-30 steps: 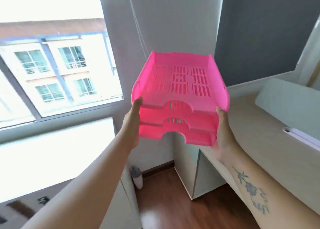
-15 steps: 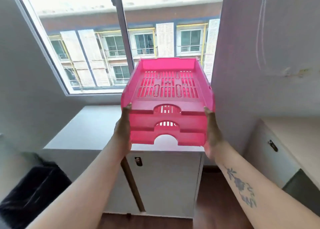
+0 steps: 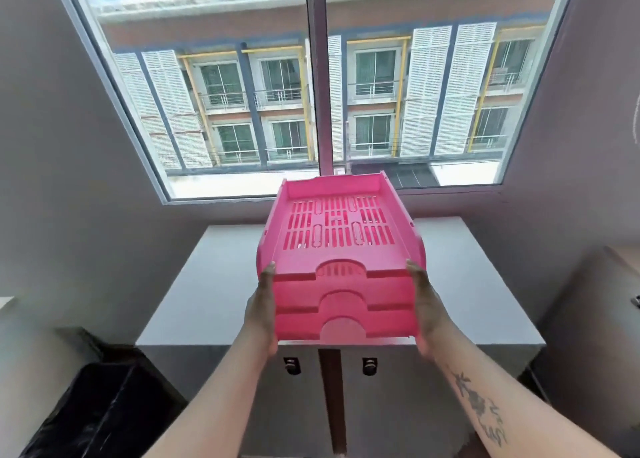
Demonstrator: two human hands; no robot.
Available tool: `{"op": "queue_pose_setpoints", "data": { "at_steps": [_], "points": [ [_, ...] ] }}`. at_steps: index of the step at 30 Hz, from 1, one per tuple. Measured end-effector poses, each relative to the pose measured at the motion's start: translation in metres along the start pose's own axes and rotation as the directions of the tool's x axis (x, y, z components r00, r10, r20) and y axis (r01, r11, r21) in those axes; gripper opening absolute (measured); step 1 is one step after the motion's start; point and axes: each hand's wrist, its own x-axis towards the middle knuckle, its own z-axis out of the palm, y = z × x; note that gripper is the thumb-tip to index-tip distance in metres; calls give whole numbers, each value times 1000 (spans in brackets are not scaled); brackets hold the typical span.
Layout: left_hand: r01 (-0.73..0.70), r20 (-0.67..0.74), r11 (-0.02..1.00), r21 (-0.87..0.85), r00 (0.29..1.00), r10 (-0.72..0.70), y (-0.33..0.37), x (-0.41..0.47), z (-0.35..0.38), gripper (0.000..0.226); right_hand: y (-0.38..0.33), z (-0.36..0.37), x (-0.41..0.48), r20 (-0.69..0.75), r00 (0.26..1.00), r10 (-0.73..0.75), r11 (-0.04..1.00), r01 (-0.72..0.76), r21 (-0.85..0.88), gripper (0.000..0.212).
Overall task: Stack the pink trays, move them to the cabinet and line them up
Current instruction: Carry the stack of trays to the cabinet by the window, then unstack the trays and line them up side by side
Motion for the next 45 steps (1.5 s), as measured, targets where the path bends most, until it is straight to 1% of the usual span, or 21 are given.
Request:
{"op": "queue_pose_setpoints", "data": {
  "at_steps": [5,11,14,16,18,20,22,23,25,26,27,28,29,31,33,34,36,38,40,42,45],
  "points": [
    [8,27,1000,27,1000,-9,-7,28,-3,75,11,6,23,-79,997,8,999,-11,-45,65],
    [24,-7,996,85,1000,-24,-15,53,-7,75,21,3,40,-153,987,47,986,-70,-149,75],
    [8,18,991,134,1000,-10,-20,50,-11,79,26,-4,40,-139,986,92,969,-121,-215,83],
    [-27,57,987,162,998,18,-15,47,-11,77,12,-1,36,-123,989,86,953,-117,-278,81],
    [-94,107,974,206,992,73,-1,45,-10,67,-13,5,31,-95,993,64,941,-92,-326,85],
    [-174,142,948,266,980,140,24,44,-6,65,-47,8,34,-61,998,13,932,-34,-362,78],
    [-225,86,921,317,974,208,55,50,-4,62,-79,8,44,-96,994,-55,927,15,-374,68],
    [-244,49,906,347,969,242,70,55,-2,62,-92,6,52,-120,989,-83,920,30,-391,76],
    [-242,-8,865,439,962,274,92,73,0,83,-111,-2,71,-129,979,-157,889,83,-450,114],
    [-224,-22,853,471,964,265,102,80,2,85,-121,-3,78,-122,979,-166,873,88,-480,124],
    [-212,-26,853,477,967,255,109,84,7,73,-127,-2,84,-126,980,-156,863,73,-500,121],
    [-188,-33,844,501,971,236,109,90,9,58,-130,0,88,-139,980,-140,855,49,-517,106],
    [-163,-37,827,538,976,217,108,93,15,51,-128,0,93,-157,982,-108,845,7,-535,87],
    [-91,-67,764,639,983,173,93,98,20,47,-114,-1,102,-194,980,-46,815,-75,-574,53],
    [-72,-103,695,716,973,208,77,96,26,31,-96,2,104,-193,981,6,812,-117,-571,31],
    [-70,-124,680,730,965,233,74,96,25,26,-91,6,103,-194,981,8,800,-123,-588,27],
    [-72,-154,675,735,951,269,80,96,22,28,-91,18,102,-223,974,-36,761,-118,-638,29],
    [-100,-144,642,760,938,317,99,96,11,29,-101,37,101,-219,972,-92,746,-78,-661,27],
    [-122,-170,645,754,913,372,125,96,-9,27,-109,62,103,-180,971,-156,732,-8,-681,23],
    [-122,-220,691,712,896,386,150,92,-35,30,-112,98,107,-124,979,-163,749,41,-661,19],
    [-98,-280,730,677,883,378,179,85,-87,32,-104,161,113,-47,989,-137,819,86,-568,19]
  ]
}}
